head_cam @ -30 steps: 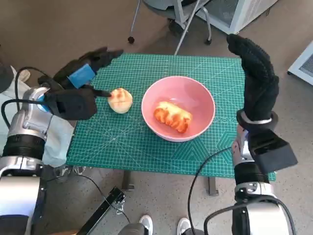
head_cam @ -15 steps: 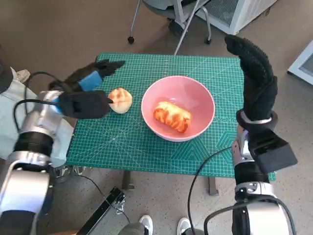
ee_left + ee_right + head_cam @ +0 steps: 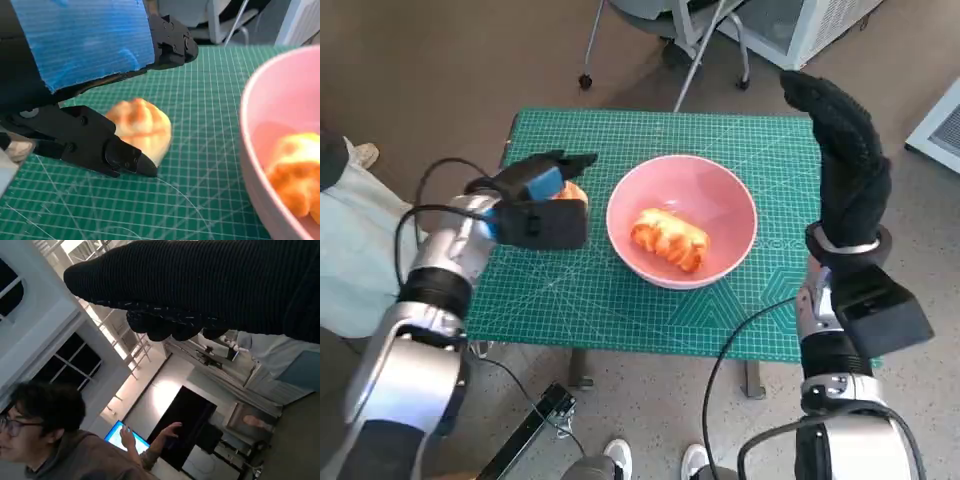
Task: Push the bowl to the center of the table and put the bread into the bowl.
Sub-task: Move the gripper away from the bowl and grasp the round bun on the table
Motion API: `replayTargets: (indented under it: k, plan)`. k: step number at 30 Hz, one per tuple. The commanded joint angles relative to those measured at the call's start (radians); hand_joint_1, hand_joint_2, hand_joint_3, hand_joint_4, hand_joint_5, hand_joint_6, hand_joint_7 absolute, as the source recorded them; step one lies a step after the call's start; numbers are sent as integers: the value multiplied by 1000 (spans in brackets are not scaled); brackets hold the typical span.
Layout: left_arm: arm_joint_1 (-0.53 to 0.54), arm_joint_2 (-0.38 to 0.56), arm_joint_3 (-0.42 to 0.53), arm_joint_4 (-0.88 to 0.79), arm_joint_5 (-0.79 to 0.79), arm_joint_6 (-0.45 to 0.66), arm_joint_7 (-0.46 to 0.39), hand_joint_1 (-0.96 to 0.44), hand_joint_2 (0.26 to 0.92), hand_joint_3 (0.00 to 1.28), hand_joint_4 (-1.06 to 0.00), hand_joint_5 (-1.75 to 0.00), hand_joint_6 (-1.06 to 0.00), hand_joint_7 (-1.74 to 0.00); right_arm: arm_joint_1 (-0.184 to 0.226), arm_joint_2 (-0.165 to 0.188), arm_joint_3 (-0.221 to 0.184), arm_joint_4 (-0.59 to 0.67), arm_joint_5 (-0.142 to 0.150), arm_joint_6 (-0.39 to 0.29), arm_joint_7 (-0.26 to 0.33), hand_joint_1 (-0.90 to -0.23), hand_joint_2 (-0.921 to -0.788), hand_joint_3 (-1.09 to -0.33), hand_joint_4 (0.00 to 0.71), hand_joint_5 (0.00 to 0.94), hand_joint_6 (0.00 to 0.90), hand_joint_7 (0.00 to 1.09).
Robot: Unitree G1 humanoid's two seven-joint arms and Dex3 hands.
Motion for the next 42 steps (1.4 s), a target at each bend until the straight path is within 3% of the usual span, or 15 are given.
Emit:
replayTargets:
  k: [1, 9, 12, 13, 16, 22, 29, 30, 35, 42]
  plan:
    - [-21, -28, -23, 26, 22, 51, 10, -181, 823, 5, -225, -31, -310, -51, 44, -3, 6, -33, 13, 16, 9, -599, -921, -733, 347, 0, 41, 786]
    - [-20, -58, -71, 45, 64, 127, 25, -131, 871, 15, -343, -26, -463, -75, 73, -2, 17, -101, 33, 33, 18, -590, -921, -733, 347, 1, 43, 784]
    - [-21, -57, -91, 48, 86, 139, 47, -109, 898, 25, -559, -117, -616, -141, 81, -5, 18, -119, 45, 37, 25, -590, -921, -731, 347, 1, 43, 784]
    - [-22, -55, -94, 47, 88, 138, 53, -70, 906, 71, -574, -516, -581, -557, 82, -6, 18, -123, 48, 39, 28, -590, -921, -731, 347, 1, 42, 785]
    - [-27, -40, -94, 42, 88, 119, 84, -24, 916, 112, -602, -992, -560, -1031, 86, -8, 17, -134, 59, 48, 36, -590, -921, -729, 348, 1, 42, 787]
    - [-65, -10, -63, 16, 64, 77, 150, -3, 920, 98, -578, -1250, -661, -1119, 94, -11, 18, -148, 69, 54, 46, -580, -921, -723, 349, 1, 38, 791]
    - [-114, 25, -13, -51, 26, 6, 201, 0, 920, 94, -605, -1186, -651, -1205, 99, -10, 21, -164, 81, 65, 60, -581, -921, -722, 348, 1, 36, 799]
    - [-117, 32, -2, -69, 18, -12, 209, 0, 921, 143, -557, -1234, -590, -1272, 100, -9, 21, -166, 81, 66, 61, -581, -921, -722, 349, 1, 36, 802]
    - [-124, 72, 48, -197, -14, -102, 260, 1, 921, 79, -656, -1150, -632, -1211, 101, -7, 20, -169, 76, 65, 62, -579, -921, -721, 349, 1, 34, 808]
    - [-82, 95, 113, -399, -59, -145, 264, 2, 920, 38, -724, -1087, -661, -1176, 101, -10, 20, -166, 72, 59, 64, -573, -921, -721, 349, 1, 33, 812]
